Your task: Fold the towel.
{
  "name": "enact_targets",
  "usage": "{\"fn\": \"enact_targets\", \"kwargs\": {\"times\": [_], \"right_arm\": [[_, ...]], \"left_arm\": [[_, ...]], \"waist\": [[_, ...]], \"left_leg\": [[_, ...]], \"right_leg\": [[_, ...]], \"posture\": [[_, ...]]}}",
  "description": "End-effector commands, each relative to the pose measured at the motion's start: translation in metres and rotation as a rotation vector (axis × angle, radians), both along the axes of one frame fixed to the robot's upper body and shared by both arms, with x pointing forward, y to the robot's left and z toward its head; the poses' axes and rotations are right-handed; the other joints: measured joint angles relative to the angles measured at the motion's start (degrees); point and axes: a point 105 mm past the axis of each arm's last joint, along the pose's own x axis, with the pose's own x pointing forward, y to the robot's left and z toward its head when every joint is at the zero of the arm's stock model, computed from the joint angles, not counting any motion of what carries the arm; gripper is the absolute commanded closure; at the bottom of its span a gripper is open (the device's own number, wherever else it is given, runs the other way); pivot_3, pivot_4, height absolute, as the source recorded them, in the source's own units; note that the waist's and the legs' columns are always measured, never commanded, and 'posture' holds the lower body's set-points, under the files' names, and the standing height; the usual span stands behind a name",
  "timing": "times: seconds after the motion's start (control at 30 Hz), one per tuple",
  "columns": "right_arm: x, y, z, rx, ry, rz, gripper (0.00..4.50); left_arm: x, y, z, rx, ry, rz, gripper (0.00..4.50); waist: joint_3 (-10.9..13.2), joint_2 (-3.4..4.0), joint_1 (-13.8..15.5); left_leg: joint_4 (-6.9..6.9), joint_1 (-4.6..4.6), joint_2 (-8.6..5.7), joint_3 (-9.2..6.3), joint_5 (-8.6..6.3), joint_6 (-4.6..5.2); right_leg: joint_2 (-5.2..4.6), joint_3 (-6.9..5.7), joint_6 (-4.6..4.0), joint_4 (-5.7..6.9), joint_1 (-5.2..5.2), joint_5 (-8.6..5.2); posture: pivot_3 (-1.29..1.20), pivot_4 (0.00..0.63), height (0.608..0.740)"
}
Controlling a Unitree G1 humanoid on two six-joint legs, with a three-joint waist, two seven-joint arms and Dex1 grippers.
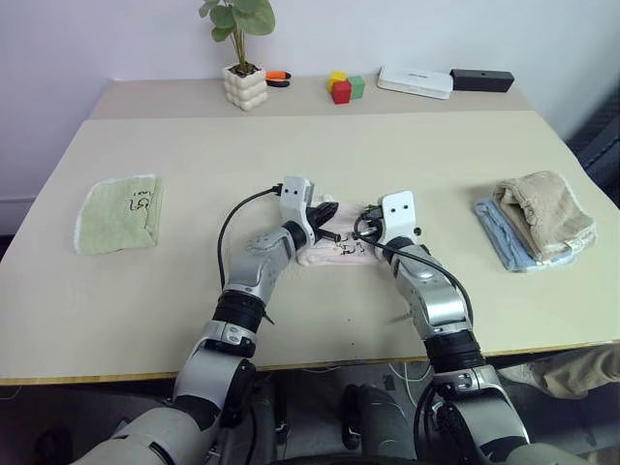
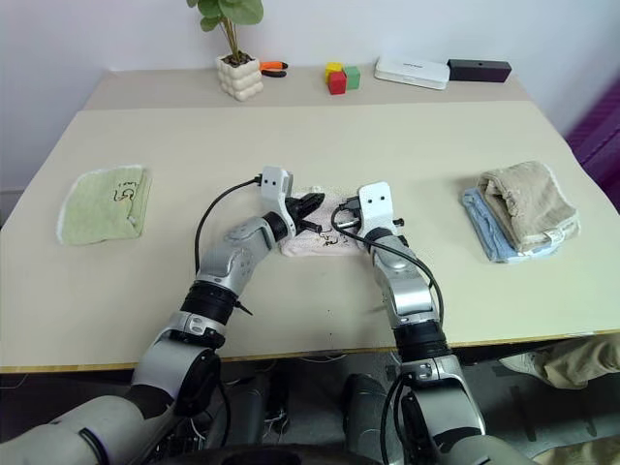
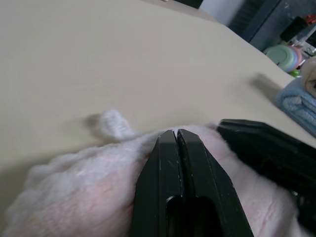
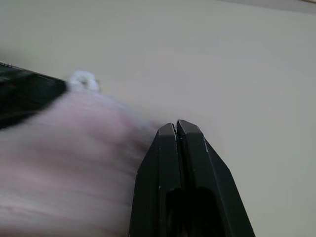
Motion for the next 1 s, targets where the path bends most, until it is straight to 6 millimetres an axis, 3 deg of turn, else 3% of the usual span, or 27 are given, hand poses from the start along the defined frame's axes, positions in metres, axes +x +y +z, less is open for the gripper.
{"fn": "enact_targets", "kwargs": {"times": [0.03, 0.13, 0.2, 0.3, 0.37, 0.53, 0.63, 0.7, 0.83, 1.0], "right_arm": [[0.001, -0.008, -0.005, -0.023, 0.011, -0.026, 4.49], [0.003, -0.003, 0.005, 0.002, -0.021, -0.006, 4.5], [0.005, -0.005, 0.016, -0.009, -0.055, 0.0, 4.5], [0.009, -0.015, 0.033, -0.023, -0.107, -0.006, 3.71], [0.011, -0.032, 0.053, -0.019, -0.165, -0.032, 2.77], [0.014, -0.069, 0.09, -0.13, -0.268, -0.1, 0.2], [0.012, -0.07, 0.105, -0.123, -0.306, -0.057, 0.08], [0.008, -0.055, 0.109, -0.091, -0.304, 0.078, 0.08], [0.0, -0.049, 0.111, -0.079, -0.295, 0.204, 0.08], [-0.022, -0.026, 0.112, -0.099, -0.311, 0.437, 0.08]], "left_arm": [[0.001, 0.016, -0.002, -0.03, 0.018, 0.033, 4.48], [0.001, 0.015, 0.027, -0.126, -0.06, 0.014, 3.6], [0.001, 0.016, 0.051, -0.195, -0.104, -0.002, 2.6], [-0.001, 0.022, 0.071, -0.21, -0.153, -0.029, 1.11], [-0.001, 0.035, 0.09, -0.245, -0.178, -0.03, 0.1], [0.002, 0.072, 0.111, -0.283, -0.187, 0.021, 0.0], [0.0, 0.09, 0.098, -0.288, -0.097, 0.048, 0.0], [-0.006, 0.1, 0.078, -0.243, -0.004, 0.039, 0.0], [-0.03, 0.111, 0.045, -0.291, 0.29, -0.051, 0.0], [-0.047, 0.108, 0.039, -0.34, 0.407, -0.148, 0.0]], "waist": [[0.0, 0.0, -0.1], [0.0, 0.0, -0.1], [0.0, 0.0, -0.1], [0.0, 0.01, 0.0], [0.0, 0.01, 0.1], [0.1, 0.05, 0.0], [0.1, 0.04, -0.1], [0.1, 0.05, -0.4], [0.1, 0.04, -0.2], [0.2, -0.02, 0.4]], "left_leg": [[0.0, 0.01, 0.0, -0.01, 0.0, 0.0], [-0.01, 0.02, 0.01, -0.01, 0.02, -0.04], [-0.01, 0.01, 0.01, 0.0, 0.07, -0.12], [0.0, 0.0, 0.0, 0.0, 0.07, -0.12], [0.0, -0.01, 0.0, 0.01, 0.08, -0.13], [0.0, -0.04, -0.01, 0.01, 0.12, -0.2], [-0.03, -0.03, -0.01, 0.01, 0.14, -0.23], [-0.05, -0.02, 0.0, 0.02, 0.17, -0.27], [-0.06, 0.06, 0.01, 0.04, 0.2, -0.33], [0.04, 0.05, -0.05, -0.05, 0.19, -0.32]], "right_leg": [[0.0, 0.0, 0.0, 0.01, 0.0, 0.0], [0.0, 0.0, 0.0, 0.04, -0.01, 0.0], [0.0, 0.0, 0.0, 0.04, -0.02, 0.0], [0.0, 0.01, 0.0, 0.05, -0.03, 0.0], [0.0, 0.02, 0.0, 0.04, -0.03, 0.0], [0.0, 0.02, 0.0, 0.05, -0.06, 0.0], [0.0, 0.02, 0.01, 0.06, -0.07, -0.01], [0.01, 0.02, 0.01, 0.07, -0.07, -0.01], [0.01, 0.1, 0.06, 0.23, -0.08, -0.04], [-0.05, 0.09, 0.06, 0.3, -0.02, -0.05]], "posture": [[0.0, 0.15, 0.74], [0.0, 0.15, 0.74], [0.0, 0.15, 0.74], [0.0, 0.15, 0.74], [0.0, 0.15, 0.74], [0.0, 0.15, 0.74], [0.0, 0.15, 0.74], [0.0, 0.15, 0.74], [0.0, 0.15, 0.74], [0.0, 0.15, 0.74]]}}
